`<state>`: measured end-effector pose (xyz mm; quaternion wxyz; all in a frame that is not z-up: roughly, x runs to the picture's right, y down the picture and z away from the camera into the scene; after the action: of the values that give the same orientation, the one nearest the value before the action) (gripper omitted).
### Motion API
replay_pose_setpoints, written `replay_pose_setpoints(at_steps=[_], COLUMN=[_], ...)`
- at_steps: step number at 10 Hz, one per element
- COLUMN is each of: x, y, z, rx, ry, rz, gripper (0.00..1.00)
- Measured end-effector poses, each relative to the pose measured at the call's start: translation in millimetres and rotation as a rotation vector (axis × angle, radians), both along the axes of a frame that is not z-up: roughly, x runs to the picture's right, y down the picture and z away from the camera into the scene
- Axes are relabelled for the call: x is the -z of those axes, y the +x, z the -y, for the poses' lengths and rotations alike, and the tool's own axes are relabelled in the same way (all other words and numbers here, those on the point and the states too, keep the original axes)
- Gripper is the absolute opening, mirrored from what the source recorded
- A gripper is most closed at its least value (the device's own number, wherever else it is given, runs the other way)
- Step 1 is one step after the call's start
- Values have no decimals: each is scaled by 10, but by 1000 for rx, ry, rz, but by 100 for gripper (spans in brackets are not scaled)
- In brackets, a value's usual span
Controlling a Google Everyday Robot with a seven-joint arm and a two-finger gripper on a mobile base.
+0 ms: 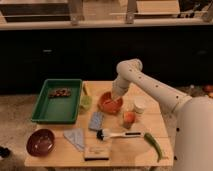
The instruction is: Place fork in red bowl
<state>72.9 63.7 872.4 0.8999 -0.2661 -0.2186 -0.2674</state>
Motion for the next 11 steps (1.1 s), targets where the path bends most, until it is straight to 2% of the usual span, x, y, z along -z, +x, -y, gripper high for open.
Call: replay_pose_setpoints(at_steps=[3,7,9,11], x=[2,-16,-20,-28], y=[-84,-154,-171,-192], z=[-5,-11,-15,-15], rx=[2,-6,-10,-16], ry=[-2,-2,-2,-3], rz=[16,44,55,60], gripper=[1,1,16,38])
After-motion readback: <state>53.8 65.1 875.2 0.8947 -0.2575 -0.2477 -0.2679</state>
